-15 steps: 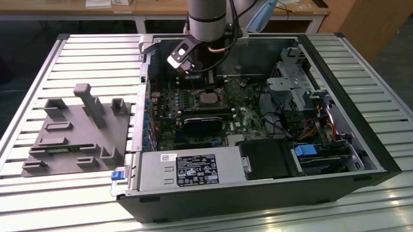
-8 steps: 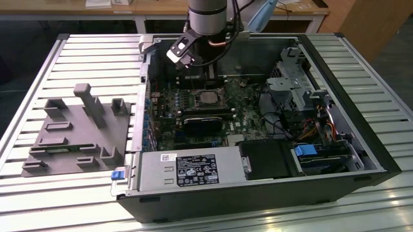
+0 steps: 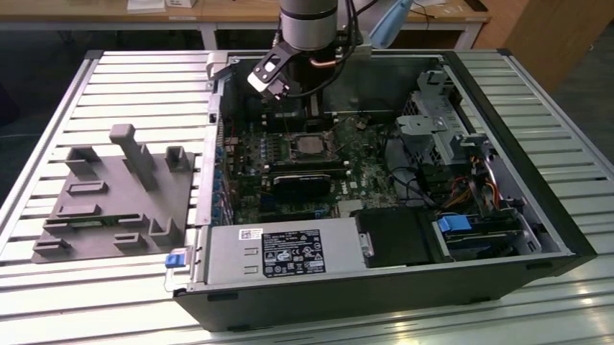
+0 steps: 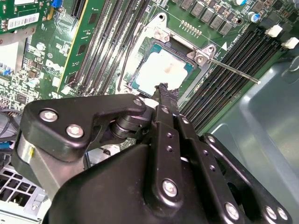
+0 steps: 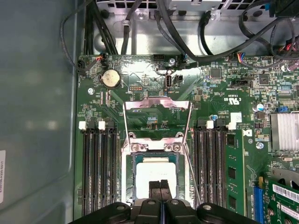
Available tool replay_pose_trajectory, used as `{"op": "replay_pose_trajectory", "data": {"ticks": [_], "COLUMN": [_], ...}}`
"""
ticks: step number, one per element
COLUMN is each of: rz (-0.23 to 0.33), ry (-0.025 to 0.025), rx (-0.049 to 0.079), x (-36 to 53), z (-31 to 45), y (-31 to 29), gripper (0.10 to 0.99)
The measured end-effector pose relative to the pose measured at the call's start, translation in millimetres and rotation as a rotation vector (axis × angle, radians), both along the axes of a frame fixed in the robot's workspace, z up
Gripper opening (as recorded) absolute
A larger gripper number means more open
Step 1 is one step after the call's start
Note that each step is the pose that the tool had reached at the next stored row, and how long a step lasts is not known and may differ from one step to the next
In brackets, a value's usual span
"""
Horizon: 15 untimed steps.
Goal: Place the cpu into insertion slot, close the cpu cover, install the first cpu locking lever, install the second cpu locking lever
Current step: 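Close the cpu cover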
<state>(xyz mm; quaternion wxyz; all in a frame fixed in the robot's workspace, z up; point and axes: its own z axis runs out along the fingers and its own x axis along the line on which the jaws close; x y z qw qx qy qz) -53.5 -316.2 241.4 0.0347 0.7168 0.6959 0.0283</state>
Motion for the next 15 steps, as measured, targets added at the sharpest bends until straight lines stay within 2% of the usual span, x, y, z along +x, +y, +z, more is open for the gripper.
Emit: {"op": "replay_pose_trajectory", "data": {"ticks": [8,15], "rz": [0.0,0.0], "ry": [0.0003,0.0001], "rx": [0.0,0.0], "x": [0.0,0.0], "z": [0.7,12.6], "y": [0.0,0.0], "gripper": [0.102,0.102]}}
